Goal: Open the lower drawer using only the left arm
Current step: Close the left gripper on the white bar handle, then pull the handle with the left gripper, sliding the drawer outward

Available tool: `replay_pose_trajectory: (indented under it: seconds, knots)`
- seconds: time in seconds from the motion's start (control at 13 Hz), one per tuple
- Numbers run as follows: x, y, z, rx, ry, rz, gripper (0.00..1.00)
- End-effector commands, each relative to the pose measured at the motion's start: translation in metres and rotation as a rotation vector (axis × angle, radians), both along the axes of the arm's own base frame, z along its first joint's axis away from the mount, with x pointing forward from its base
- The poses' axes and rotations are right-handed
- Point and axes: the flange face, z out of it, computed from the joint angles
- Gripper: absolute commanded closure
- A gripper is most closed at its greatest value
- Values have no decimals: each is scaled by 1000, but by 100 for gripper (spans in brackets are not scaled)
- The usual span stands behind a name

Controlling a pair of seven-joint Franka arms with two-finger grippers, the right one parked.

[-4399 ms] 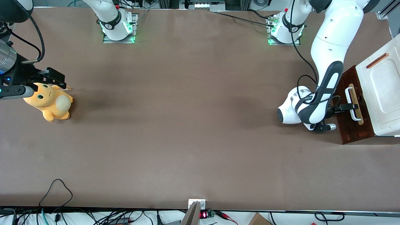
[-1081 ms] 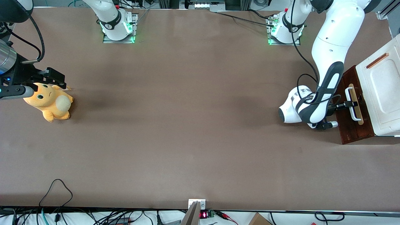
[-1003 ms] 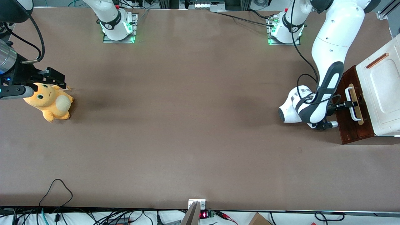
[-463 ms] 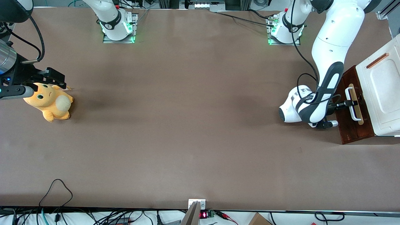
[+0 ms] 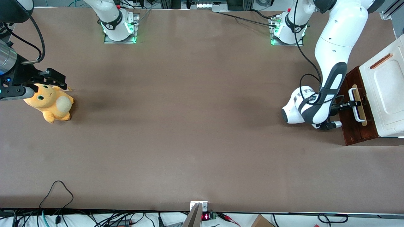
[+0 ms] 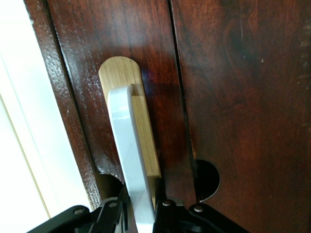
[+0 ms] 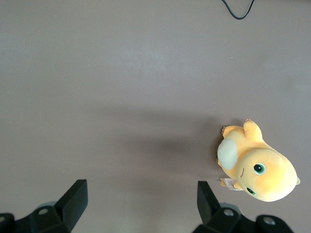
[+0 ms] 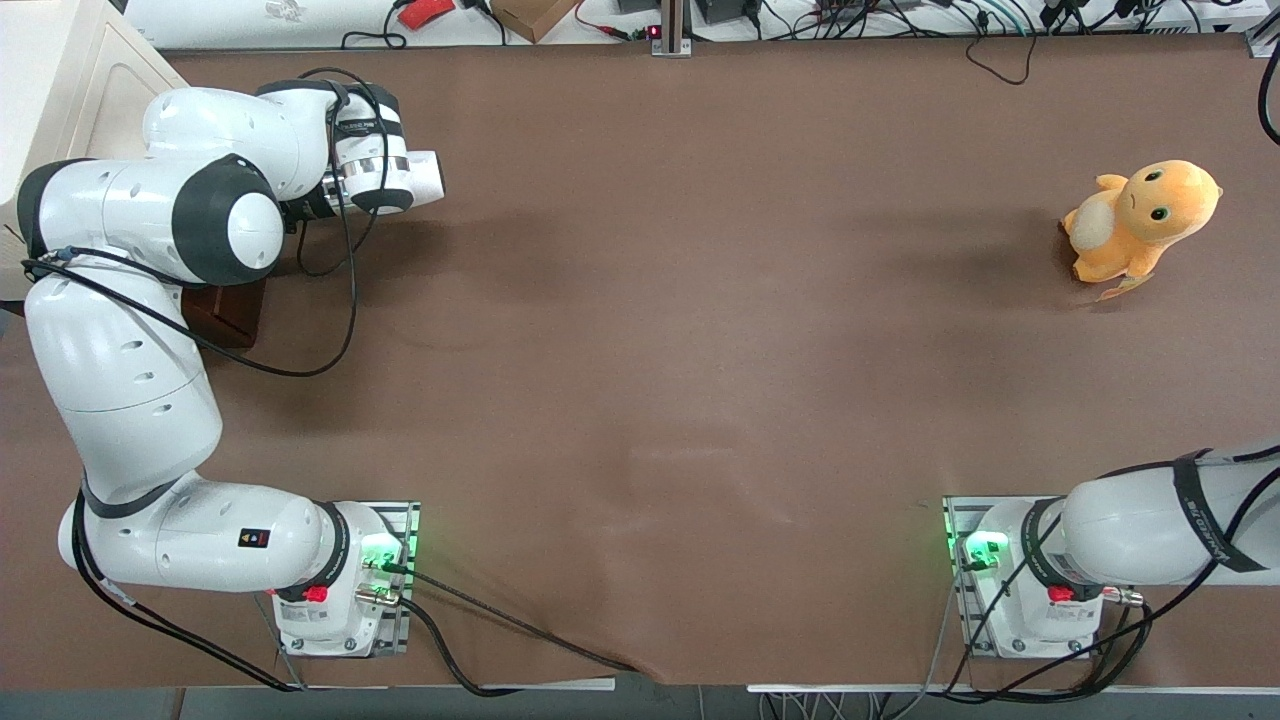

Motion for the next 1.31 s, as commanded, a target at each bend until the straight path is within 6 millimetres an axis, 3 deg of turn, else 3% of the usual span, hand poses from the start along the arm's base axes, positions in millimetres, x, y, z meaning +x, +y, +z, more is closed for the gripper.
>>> replay_pose_trajectory:
  seconds: [0.0,1.23]
  knots:
    - [-3,2,3,6,-21,5,79]
    - [-2,-29,8,-14,-28,-6,81]
